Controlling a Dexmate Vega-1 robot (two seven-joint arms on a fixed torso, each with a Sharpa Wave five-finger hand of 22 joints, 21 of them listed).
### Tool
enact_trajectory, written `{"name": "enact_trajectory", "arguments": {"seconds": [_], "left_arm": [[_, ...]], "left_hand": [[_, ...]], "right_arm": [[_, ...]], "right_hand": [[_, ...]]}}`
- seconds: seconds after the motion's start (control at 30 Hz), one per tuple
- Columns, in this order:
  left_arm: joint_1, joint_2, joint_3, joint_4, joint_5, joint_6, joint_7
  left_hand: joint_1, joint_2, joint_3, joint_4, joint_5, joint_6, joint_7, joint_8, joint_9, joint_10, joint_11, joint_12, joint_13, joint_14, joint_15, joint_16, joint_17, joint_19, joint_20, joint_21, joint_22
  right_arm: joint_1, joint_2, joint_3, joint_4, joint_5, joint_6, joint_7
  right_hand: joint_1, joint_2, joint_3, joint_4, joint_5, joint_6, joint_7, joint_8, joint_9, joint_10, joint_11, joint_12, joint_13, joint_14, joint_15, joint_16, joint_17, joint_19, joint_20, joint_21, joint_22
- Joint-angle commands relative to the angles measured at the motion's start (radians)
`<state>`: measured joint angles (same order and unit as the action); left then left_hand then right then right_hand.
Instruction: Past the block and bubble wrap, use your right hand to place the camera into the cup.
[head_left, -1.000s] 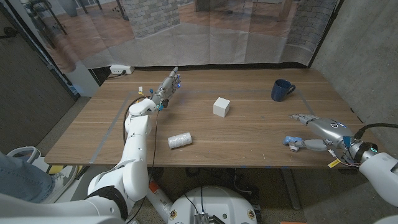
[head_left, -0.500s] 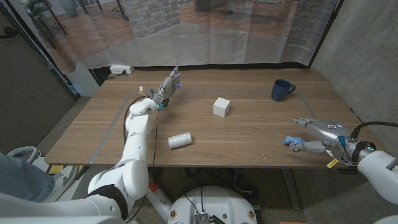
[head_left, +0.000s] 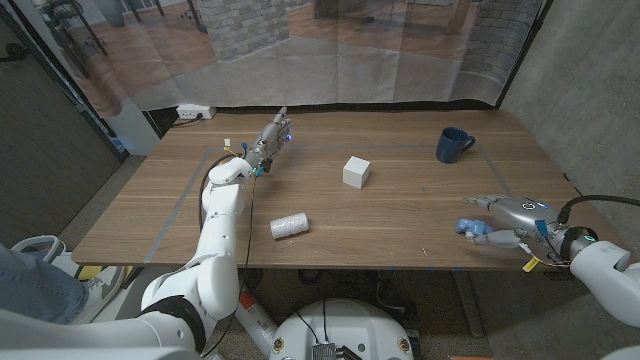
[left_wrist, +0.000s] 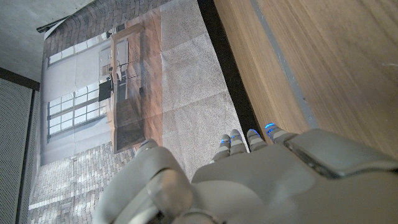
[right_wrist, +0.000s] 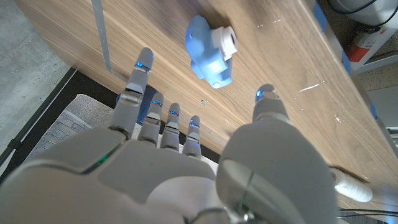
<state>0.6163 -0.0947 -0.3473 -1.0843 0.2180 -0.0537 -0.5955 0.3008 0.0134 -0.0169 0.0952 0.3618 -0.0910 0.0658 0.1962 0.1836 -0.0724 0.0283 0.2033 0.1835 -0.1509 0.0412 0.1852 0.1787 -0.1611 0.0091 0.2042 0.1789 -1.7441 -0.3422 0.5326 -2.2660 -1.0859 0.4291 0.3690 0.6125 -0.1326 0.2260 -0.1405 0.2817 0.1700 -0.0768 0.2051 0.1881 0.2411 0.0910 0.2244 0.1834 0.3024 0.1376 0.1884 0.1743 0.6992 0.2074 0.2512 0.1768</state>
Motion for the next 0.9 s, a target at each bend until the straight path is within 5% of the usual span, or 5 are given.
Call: {"name": "enact_trajectory", "arguments": {"seconds": [0.03,0.5,0.9], "left_arm": [[0.009,0.000,0.001,-0.007,0.002,0.005,-0.004],[0.030,-0.005,-0.002,-0.039,0.002,0.016,-0.003],[0.046,-0.010,-0.001,-0.072,0.008,0.036,0.000]], "left_hand": [[0.008,0.007,-0.007,0.003,-0.001,0.006,0.001,0.004,0.004,-0.001,-0.002,0.001,0.004,0.001,-0.001,0.003,0.006,-0.001,0.004,-0.003,0.004],[0.008,0.007,-0.010,0.003,-0.001,0.006,0.001,0.003,0.004,-0.001,-0.003,0.001,0.004,0.001,0.000,0.003,0.006,-0.001,0.004,-0.003,0.004],[0.009,0.007,-0.013,0.003,-0.002,0.006,0.000,0.003,0.004,-0.002,-0.002,0.001,0.004,0.003,-0.002,0.004,0.006,-0.001,0.006,-0.003,0.004]], "right_arm": [[-0.003,-0.034,-0.023,0.002,-0.041,-0.028,0.025],[0.016,-0.063,-0.050,0.047,-0.056,-0.069,0.020],[0.016,-0.089,-0.064,0.072,-0.058,-0.101,0.020]], "right_hand": [[0.013,0.003,0.001,0.001,0.004,0.007,-0.008,0.005,0.005,-0.004,-0.005,-0.005,0.002,0.003,-0.012,0.000,0.004,-0.003,-0.002,-0.004,0.002],[0.021,0.018,-0.005,0.007,0.004,0.039,-0.035,0.009,0.005,0.022,-0.084,0.002,0.004,0.007,-0.042,-0.001,0.006,-0.008,-0.009,-0.022,0.003],[0.030,0.028,-0.005,0.008,0.002,0.068,-0.047,0.015,0.005,0.038,-0.103,0.007,0.005,0.031,-0.063,0.006,0.007,0.004,-0.018,-0.024,0.004]]}}
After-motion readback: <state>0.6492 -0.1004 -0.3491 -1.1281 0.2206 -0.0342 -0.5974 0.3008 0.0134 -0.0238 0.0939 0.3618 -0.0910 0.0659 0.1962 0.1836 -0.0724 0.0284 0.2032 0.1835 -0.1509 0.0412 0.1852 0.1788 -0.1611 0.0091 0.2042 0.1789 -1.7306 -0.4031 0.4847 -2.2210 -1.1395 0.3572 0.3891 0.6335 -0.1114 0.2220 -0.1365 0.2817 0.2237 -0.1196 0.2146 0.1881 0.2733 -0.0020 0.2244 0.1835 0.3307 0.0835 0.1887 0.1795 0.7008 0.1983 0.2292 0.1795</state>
